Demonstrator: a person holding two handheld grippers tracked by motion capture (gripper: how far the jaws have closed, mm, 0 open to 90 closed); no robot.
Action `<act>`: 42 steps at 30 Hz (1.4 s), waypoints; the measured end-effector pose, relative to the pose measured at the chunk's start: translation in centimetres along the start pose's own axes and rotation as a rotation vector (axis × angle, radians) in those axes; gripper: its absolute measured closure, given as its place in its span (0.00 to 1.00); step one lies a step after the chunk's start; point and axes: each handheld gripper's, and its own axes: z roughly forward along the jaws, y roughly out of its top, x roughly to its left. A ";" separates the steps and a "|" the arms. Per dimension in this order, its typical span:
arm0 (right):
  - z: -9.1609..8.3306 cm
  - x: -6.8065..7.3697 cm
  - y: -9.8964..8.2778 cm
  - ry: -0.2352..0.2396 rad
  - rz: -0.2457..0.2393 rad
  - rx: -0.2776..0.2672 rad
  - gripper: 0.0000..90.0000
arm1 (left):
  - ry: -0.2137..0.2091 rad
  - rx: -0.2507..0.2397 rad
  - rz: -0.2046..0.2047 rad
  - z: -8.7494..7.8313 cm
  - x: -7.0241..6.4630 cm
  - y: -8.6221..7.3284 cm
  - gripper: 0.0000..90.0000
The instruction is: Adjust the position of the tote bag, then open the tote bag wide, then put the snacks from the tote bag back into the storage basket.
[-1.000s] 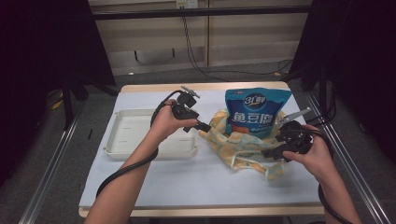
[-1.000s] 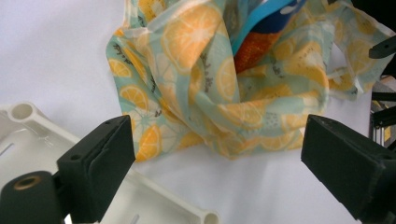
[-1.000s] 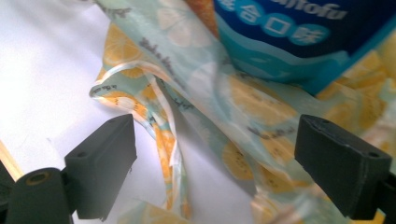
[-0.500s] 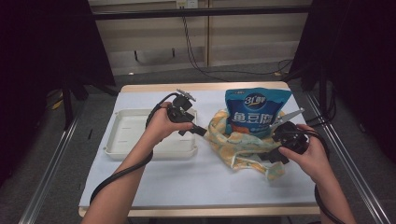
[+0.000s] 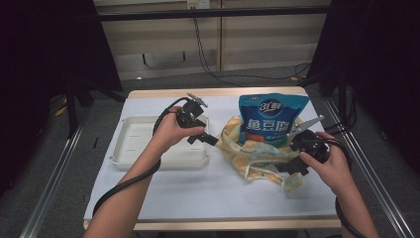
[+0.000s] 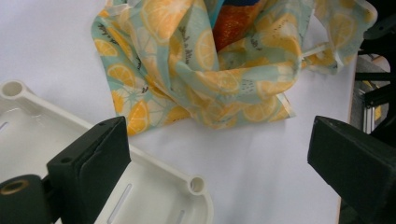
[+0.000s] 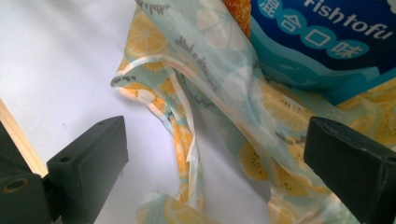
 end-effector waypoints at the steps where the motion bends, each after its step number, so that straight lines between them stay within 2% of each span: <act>1: -0.1 0.0 0.0 0.001 -0.005 -0.005 0.06 | 0.000 -0.003 0.002 0.0 0.0 0.1 0.06; 2: -0.1 0.0 0.0 0.002 -0.003 -0.011 0.06 | 0.004 0.014 0.015 -0.1 0.0 0.2 0.06; 5: -0.2 0.1 -0.1 0.001 -0.007 -0.012 0.06 | 0.001 0.003 0.018 -0.2 -0.2 0.5 0.06; 6: -0.2 0.1 -0.1 0.011 -0.010 -0.008 0.06 | 0.003 -0.002 0.008 -0.2 -0.4 0.5 0.06; 7: -0.2 0.0 -0.2 0.016 0.001 -0.006 0.06 | 0.005 0.016 0.032 -0.3 -0.2 0.6 0.06; 8: -0.1 0.0 -0.2 0.013 -0.001 -0.009 0.06 | 0.003 0.001 0.007 -0.2 -0.4 0.6 0.06; 9: 0.0 -0.1 -0.3 0.014 0.001 -0.005 0.06 | 0.002 0.013 0.013 -0.2 -0.4 0.7 0.06; 13: 0.3 -0.1 -0.4 0.017 -0.001 0.010 0.06 | -0.004 0.012 0.022 -0.2 -0.4 0.9 0.06; 14: 0.4 -0.1 -0.4 0.021 -0.005 0.011 0.06 | -0.007 0.003 0.010 -0.2 -0.5 0.9 0.06; 15: 0.4 -0.1 -0.4 0.021 -0.009 0.006 0.06 | -0.006 0.016 0.034 -0.4 -0.4 1.0 0.06; 16: 0.4 -0.1 -0.3 0.025 -0.003 0.005 0.06 | -0.013 0.008 0.017 -0.4 -0.5 1.1 0.07; 18: 0.4 -0.1 -0.3 0.025 -0.004 0.010 0.06 | -0.007 0.016 0.024 -0.4 -0.7 1.3 0.07; 19: 0.4 -0.1 -0.2 0.019 -0.001 0.006 0.06 | -0.006 0.028 0.041 -0.5 -0.7 1.5 0.07; 20: 0.4 -0.1 -0.2 0.019 -0.009 0.002 0.06 | -0.015 0.036 0.047 -0.7 -0.7 1.7 0.07; 21: 0.3 0.0 -0.1 0.024 -0.008 0.005 0.06 | -0.006 0.015 0.025 -0.6 -0.9 1.8 0.07; 22: 0.3 -0.1 -0.1 0.027 -0.009 0.001 0.06 | -0.014 0.030 0.047 -0.7 -0.8 2.1 0.07; 23: 0.2 -0.1 -0.1 0.028 -0.002 0.000 0.06 | -0.008 0.025 0.052 -0.8 -0.9 2.2 0.07; 24: 0.3 -0.2 -0.1 0.028 -0.008 -0.002 0.06 | -0.008 0.029 0.054 -0.8 -1.0 2.4 0.07; 25: 0.3 -0.2 -0.1 0.027 -0.008 0.004 0.06 | -0.011 0.018 0.035 -0.8 -1.1 2.6 0.07; 26: 0.4 -0.3 -0.1 0.028 -0.005 0.002 0.06 | -0.006 0.027 0.055 -0.8 -1.1 2.7 0.07; 28: 0.4 -0.4 -0.1 0.027 -0.005 0.005 0.06 | -0.011 0.025 0.048 -0.9 -1.3 3.1 0.07; 30: 0.5 -0.4 0.0 0.031 -0.009 0.003 0.06 | -0.007 0.041 0.077 -1.0 -1.3 3.5 0.07; 31: 0.5 -0.4 0.0 0.033 -0.006 0.000 0.06 | -0.015 0.034 0.063 -1.1 -1.5 3.6 0.07; 33: 0.5 -0.4 0.0 0.034 -0.005 0.000 0.06 | -0.014 0.025 0.060 -1.2 -1.7 4.1 0.07; 35: 0.5 -0.4 0.0 0.038 -0.007 -0.001 0.06 | -0.009 0.029 0.081 -1.2 -1.7 4.5 0.07; 37: 0.5 -0.5 0.0 0.041 -0.007 -0.003 0.06 | -0.017 0.014 0.068 -1.2 -1.9 4.9 0.07; 38: 0.5 -0.5 -0.1 0.038 -0.009 -0.004 0.06 | -0.014 0.020 0.083 -1.3 -1.8 5.1 0.07; 40: 0.4 -0.5 -0.2 0.040 -0.005 0.000 0.06 | -0.019 0.017 0.081 -1.2 -2.0 5.5 0.07; 41: 0.4 -0.5 -0.2 0.041 -0.005 -0.002 0.06 | -0.013 0.013 0.099 -1.2 -1.9 5.7 0.07; 42: 0.4 -0.5 -0.2 0.040 -0.004 -0.001 0.06 | -0.011 0.004 0.092 -1.2 -2.0 5.9 0.08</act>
